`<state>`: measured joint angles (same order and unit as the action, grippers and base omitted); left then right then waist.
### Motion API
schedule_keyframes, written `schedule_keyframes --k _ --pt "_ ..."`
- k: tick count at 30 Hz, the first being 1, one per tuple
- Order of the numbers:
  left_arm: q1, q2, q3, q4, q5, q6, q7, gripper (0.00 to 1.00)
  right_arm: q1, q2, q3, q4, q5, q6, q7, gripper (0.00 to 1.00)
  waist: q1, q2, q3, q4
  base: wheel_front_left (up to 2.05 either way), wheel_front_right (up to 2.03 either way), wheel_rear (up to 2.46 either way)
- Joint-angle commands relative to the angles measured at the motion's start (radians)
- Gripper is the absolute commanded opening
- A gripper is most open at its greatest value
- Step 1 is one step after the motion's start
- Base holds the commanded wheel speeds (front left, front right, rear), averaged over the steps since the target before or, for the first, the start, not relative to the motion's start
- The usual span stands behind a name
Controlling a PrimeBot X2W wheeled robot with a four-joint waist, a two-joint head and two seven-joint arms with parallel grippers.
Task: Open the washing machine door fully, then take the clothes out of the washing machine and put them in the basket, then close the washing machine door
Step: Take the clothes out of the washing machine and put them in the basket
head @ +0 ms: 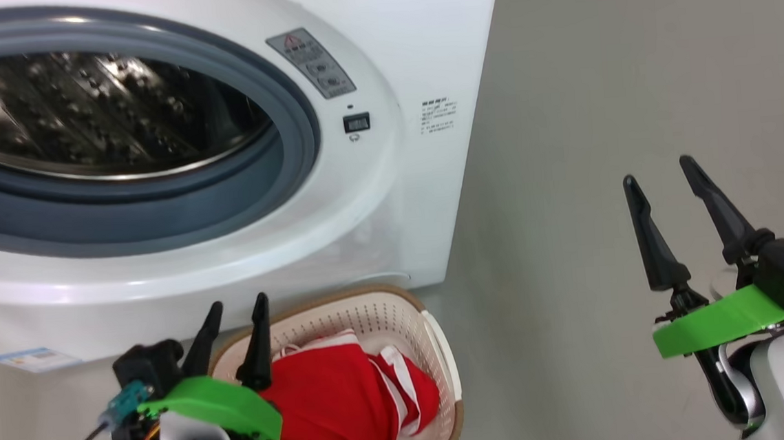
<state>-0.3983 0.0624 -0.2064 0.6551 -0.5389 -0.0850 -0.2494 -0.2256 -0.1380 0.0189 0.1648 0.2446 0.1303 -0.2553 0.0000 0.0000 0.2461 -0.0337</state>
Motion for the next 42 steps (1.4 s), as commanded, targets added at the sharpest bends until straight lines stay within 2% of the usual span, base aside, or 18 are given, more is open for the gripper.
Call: schedule_keyframes --k 1,10,17,20,42 --pt "0.022 0.016 0.046 -0.044 0.021 0.008 -0.012 1.0 0.013 -0.002 0.016 -0.023 -0.009 0.0 -0.006 1.0 0.0 0.0 -0.05 0.008 0.0 0.0 0.0" --pt "0.192 -0.001 0.193 -0.302 0.127 -0.005 -0.012 1.0 0.076 0.003 -0.006 -0.005 -0.019 0.0 -0.006 1.0 0.0 0.0 -0.162 0.006 0.0 0.0 0.0" --pt "0.303 -0.004 0.252 -0.404 0.199 -0.011 -0.012 1.0 0.126 0.016 -0.017 0.009 -0.038 0.0 -0.006 1.0 0.0 0.0 -0.239 -0.003 0.0 0.0 0.0" --pt "0.34 0.006 0.27 -0.468 0.266 -0.001 -0.012 1.0 0.148 0.02 -0.021 0.005 -0.049 0.0 -0.006 1.0 0.0 0.0 -0.26 -0.004 0.0 0.0 0.0" --pt "0.416 -0.008 0.327 -0.542 0.298 -0.007 -0.012 1.0 0.193 0.02 -0.042 -0.006 -0.058 0.0 -0.006 1.0 0.0 0.0 -0.279 -0.012 0.0 0.0 0.0"
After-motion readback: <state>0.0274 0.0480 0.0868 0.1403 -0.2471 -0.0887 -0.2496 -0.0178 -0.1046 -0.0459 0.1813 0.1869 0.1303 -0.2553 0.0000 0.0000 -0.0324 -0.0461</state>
